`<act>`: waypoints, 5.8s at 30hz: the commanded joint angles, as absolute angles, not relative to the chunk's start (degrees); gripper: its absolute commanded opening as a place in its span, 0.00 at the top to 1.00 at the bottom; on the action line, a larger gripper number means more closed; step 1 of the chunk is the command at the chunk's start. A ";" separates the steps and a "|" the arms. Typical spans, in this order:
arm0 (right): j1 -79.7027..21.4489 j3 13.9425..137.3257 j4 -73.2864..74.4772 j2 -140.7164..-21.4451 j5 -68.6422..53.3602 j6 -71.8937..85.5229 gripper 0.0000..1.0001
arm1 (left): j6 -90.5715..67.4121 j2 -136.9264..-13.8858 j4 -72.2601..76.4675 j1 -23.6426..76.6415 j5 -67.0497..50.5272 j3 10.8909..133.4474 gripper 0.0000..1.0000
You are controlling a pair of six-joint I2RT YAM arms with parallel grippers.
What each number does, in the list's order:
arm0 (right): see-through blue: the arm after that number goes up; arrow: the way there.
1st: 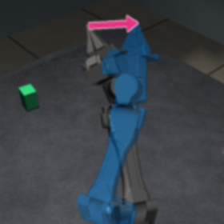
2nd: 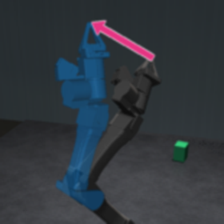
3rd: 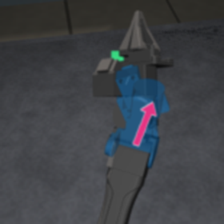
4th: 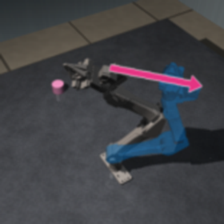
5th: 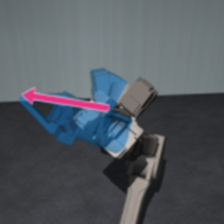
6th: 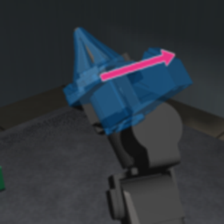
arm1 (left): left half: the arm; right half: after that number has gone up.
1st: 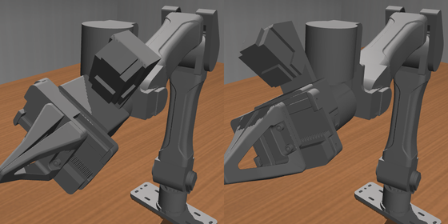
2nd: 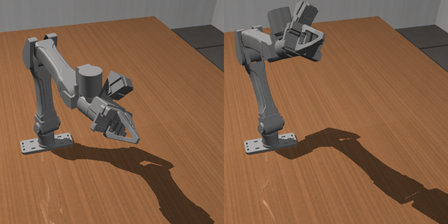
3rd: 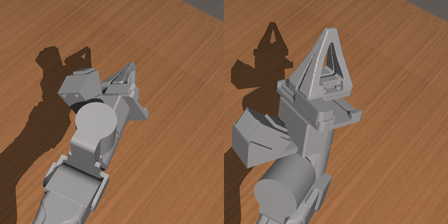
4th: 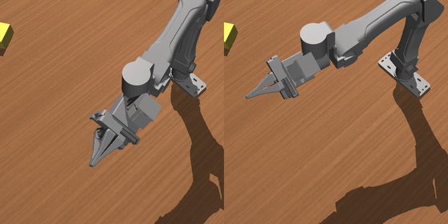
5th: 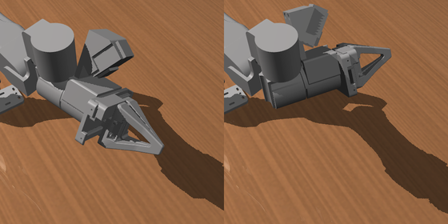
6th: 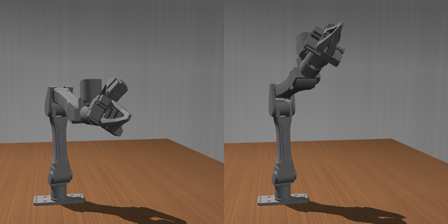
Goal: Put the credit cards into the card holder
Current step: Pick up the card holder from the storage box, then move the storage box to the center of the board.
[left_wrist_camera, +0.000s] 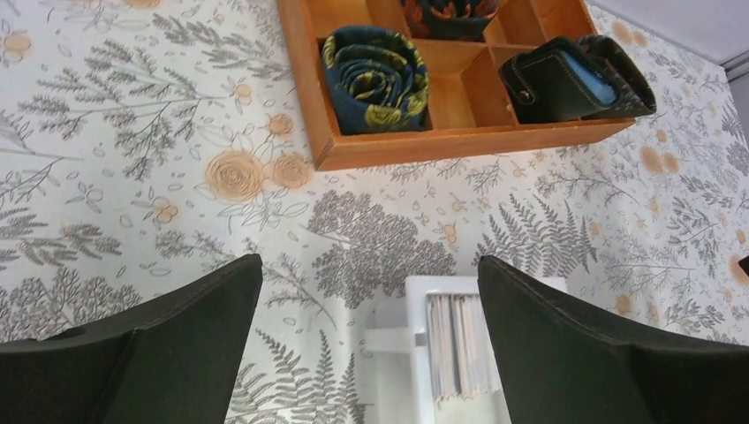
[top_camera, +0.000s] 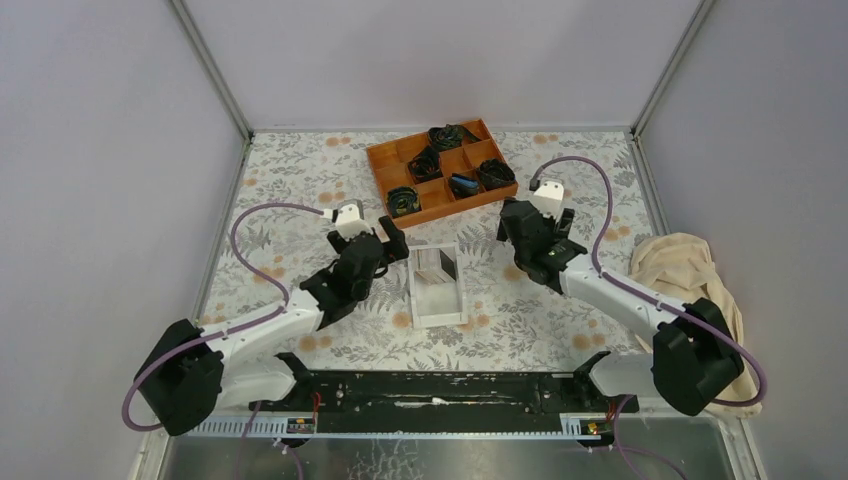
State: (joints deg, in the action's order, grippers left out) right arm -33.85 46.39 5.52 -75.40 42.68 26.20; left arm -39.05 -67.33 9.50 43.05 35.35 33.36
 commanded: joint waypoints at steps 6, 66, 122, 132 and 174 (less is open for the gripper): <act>-39.26 40.56 -1.14 -62.62 30.44 21.45 0.14 | -42.54 -59.85 6.77 43.00 33.97 28.41 0.00; -30.46 90.35 0.01 -117.02 11.38 -10.38 0.07 | -50.17 -49.31 10.55 42.47 21.62 23.00 0.00; -40.90 72.65 7.51 -82.30 21.65 1.74 1.00 | -56.57 -57.04 18.23 42.76 8.63 11.25 0.81; -43.55 65.03 8.33 -75.51 24.65 9.25 1.00 | -57.21 -72.49 27.29 46.81 6.10 16.13 0.88; -48.78 51.39 9.31 -59.04 21.01 23.30 1.00 | -34.93 -92.69 25.21 43.97 17.87 41.41 0.87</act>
State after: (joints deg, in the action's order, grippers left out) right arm -46.00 51.40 12.36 -60.07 21.26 19.90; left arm -40.95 -95.26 22.31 44.56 15.27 38.92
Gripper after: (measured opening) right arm 0.213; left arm 0.125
